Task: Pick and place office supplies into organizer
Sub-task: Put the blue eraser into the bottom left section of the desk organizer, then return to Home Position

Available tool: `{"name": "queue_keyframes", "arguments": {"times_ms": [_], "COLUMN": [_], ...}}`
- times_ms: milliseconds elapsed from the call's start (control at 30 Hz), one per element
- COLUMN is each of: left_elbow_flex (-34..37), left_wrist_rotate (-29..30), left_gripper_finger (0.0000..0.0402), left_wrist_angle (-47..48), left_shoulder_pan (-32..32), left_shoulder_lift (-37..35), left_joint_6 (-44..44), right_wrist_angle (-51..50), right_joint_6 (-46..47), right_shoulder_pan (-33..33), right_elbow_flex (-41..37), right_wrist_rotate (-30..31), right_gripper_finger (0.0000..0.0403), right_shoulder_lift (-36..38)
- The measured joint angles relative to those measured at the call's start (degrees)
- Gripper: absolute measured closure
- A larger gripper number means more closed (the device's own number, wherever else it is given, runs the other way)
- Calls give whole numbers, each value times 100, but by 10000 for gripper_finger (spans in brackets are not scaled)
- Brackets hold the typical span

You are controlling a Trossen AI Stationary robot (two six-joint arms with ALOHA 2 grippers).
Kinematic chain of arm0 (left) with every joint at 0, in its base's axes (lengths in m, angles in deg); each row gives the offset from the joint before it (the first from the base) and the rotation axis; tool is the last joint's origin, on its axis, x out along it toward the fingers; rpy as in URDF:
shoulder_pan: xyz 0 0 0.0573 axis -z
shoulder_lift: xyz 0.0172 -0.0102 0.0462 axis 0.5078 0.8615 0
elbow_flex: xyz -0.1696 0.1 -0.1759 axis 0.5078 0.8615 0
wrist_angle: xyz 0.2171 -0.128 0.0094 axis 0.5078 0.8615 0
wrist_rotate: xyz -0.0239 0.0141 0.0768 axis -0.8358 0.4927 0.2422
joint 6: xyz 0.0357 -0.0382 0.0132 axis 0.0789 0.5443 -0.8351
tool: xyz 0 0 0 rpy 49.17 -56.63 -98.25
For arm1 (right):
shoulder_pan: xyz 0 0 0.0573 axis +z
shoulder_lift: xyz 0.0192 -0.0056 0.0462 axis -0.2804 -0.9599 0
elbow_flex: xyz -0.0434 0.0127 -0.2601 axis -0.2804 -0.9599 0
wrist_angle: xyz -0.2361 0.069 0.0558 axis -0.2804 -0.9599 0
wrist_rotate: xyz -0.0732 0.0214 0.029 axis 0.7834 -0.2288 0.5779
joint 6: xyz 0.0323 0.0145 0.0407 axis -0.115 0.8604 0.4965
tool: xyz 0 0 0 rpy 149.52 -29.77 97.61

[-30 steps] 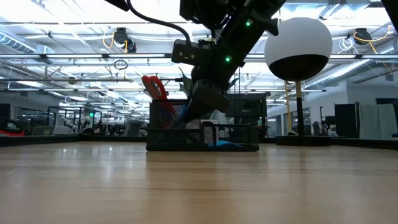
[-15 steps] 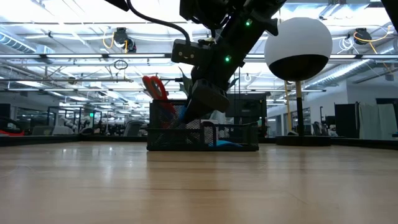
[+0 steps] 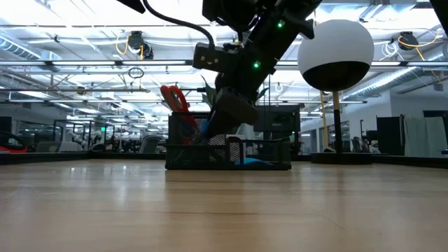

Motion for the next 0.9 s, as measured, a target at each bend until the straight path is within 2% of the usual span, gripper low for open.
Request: {"name": "queue_keyframes", "arguments": {"times_ms": [100, 267, 367, 533, 700, 900], "left_elbow_flex": [0, 0, 0, 0, 0, 0], "left_wrist_rotate": [-4, -2, -4, -3, -4, -3], "left_gripper_finger": [350, 350, 350, 350, 350, 350], "left_wrist_angle": [0, 0, 0, 0, 0, 0], "left_shoulder_pan": [-2, -2, -2, -1, -1, -2], "left_shoulder_lift": [0, 0, 0, 1, 1, 2], "left_joint_6": [0, -2, -2, -2, -2, -2], "right_wrist_angle": [-51, -33, -25, -44, -48, -27], "right_joint_6": [-67, -108, 64, 264, 305, 291], "right_shoulder_pan": [-11, -1, -2, -48, -75, -94], "right_elbow_flex": [0, -2, -4, -4, -2, -2], "right_wrist_rotate": [-183, -176, 59, -95, -376, -382], "right_gripper_finger": [162, 164, 163, 160, 132, 85], "right_shoulder_lift": [3, 3, 1, 1, 1, 1]}}
